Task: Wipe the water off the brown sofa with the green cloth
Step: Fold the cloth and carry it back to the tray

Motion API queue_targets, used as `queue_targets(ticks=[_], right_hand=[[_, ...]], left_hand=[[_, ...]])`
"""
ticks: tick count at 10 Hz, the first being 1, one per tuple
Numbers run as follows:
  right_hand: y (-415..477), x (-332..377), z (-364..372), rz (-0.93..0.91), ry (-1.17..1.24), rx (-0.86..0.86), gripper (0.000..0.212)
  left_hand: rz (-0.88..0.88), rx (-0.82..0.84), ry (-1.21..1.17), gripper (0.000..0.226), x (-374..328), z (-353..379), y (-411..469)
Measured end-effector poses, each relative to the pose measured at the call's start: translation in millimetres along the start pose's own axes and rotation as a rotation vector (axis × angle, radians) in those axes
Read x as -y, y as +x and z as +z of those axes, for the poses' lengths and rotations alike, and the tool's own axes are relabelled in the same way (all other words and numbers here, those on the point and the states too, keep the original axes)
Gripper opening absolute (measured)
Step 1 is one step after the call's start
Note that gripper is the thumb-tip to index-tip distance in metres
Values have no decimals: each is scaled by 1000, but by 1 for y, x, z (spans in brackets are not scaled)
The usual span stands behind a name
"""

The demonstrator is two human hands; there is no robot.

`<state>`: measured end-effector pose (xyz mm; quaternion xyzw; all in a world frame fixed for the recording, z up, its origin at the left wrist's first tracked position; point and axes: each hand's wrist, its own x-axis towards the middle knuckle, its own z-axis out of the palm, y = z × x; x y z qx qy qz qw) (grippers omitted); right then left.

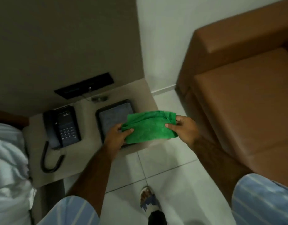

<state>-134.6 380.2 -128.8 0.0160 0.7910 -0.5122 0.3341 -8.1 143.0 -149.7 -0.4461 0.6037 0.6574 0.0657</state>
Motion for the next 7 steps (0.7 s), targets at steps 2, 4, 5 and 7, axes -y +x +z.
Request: queue_targets(ticks=[2,4,5,7], right_hand=[[38,19,99,-87,-328,50,30],[69,8,143,-69,-482,30,34],[84,2,155,-93,-525,23,28],[84,3,160,-177,-830,121,45]], left_hand=[[-15,-178,75,34,27,-86,35],[-8,-314,276,38,51,-109,59],[10,-357,408,33,55,-108,68],[36,-363,711,42,44,-96,64]])
